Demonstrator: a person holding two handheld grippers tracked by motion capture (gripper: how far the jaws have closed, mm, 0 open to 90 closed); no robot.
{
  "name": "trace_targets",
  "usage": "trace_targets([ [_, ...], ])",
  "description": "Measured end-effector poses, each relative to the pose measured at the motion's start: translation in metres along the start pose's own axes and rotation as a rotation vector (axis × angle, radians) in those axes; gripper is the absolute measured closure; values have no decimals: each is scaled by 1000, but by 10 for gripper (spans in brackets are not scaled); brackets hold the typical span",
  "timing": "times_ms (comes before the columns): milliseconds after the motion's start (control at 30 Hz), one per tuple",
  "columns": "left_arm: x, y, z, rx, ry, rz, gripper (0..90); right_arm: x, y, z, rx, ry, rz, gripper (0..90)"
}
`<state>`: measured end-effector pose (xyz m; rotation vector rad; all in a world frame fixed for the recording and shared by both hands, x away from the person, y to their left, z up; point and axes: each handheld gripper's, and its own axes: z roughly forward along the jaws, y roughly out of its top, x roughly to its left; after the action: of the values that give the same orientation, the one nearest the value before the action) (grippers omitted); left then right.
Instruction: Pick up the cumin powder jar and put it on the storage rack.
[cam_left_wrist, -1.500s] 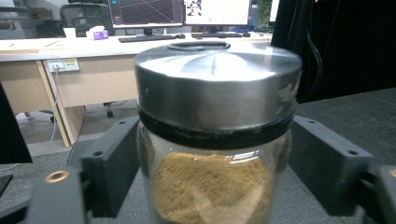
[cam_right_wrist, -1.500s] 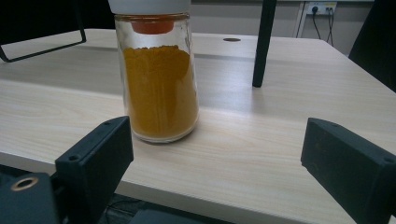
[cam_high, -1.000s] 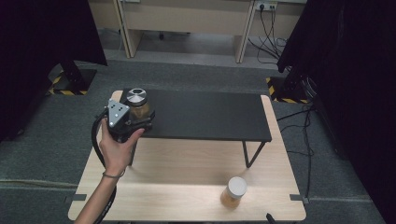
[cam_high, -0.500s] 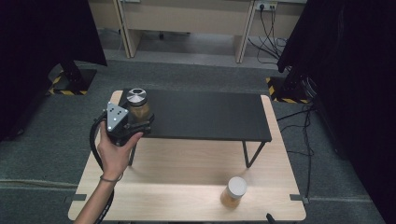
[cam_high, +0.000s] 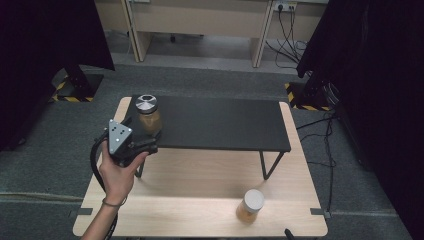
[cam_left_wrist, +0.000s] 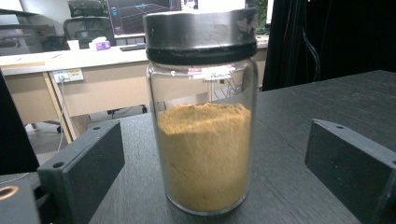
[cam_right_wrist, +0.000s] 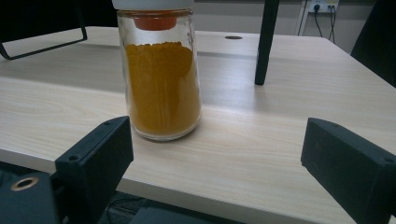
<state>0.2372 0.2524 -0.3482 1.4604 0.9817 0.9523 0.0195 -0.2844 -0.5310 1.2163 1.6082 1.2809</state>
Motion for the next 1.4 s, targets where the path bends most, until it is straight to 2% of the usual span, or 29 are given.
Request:
trace_targets([
  [233, -4, -9, -17, -32, -5, 5, 41, 0, 0, 0, -4, -1, -1, 95],
  [300, -6, -13, -21, -48, -3, 21, 41, 0, 0, 0, -4, -2, -1, 94],
  [467, -7, -20, -30, -56, -13, 17, 42, 0, 0, -1, -6, -5, -1, 94],
  [900, -11, -43, -51, -29, -22, 37, 41, 1, 1, -1, -5, -5, -2, 94],
  [1133, -14, -60, -54, -3, -24, 34, 42, 2, 1, -1, -6, -6, -3, 94],
  [1400, -17, -72, -57, 19, -25, 42, 41, 2, 1, -1, -3, -4, -4, 95],
])
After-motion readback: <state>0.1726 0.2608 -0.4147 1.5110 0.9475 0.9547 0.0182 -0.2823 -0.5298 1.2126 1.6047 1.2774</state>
